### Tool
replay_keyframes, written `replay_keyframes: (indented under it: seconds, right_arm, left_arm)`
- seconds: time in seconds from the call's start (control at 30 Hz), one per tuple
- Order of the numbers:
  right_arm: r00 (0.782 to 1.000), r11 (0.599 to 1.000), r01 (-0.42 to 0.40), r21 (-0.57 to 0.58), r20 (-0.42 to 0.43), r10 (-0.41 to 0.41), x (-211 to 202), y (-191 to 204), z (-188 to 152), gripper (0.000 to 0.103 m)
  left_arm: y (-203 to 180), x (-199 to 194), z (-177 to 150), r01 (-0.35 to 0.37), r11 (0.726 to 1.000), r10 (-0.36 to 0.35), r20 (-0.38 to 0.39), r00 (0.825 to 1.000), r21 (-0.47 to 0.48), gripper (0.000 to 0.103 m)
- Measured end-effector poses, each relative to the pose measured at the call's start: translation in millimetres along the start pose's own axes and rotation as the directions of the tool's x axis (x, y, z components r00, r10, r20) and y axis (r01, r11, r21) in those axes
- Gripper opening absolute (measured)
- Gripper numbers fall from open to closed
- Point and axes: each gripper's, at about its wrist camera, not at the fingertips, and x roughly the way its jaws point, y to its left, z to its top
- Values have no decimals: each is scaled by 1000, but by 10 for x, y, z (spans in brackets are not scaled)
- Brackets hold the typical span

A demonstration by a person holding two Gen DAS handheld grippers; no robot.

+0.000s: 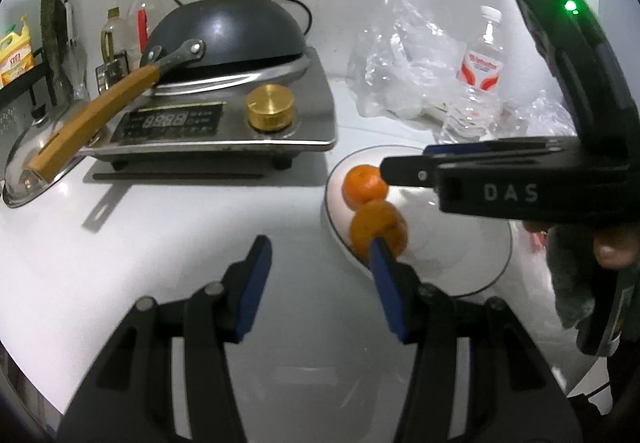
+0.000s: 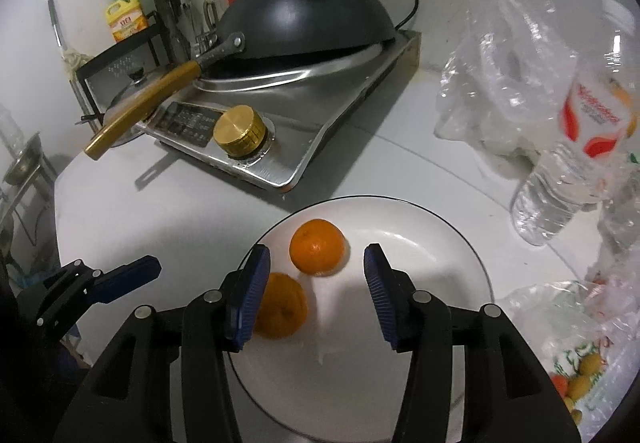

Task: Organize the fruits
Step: 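Move both open tools back to the fruit on the plastic bag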

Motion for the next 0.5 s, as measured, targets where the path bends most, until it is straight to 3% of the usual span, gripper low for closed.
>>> replay_keyframes:
  seconds: [0.5]
  right_arm:
    - [997,1000,18,23,76,-20,-700,-193,-382,52]
  left_arm:
    - [-398,-278,-33,-26,999,26,1,1000,20,53]
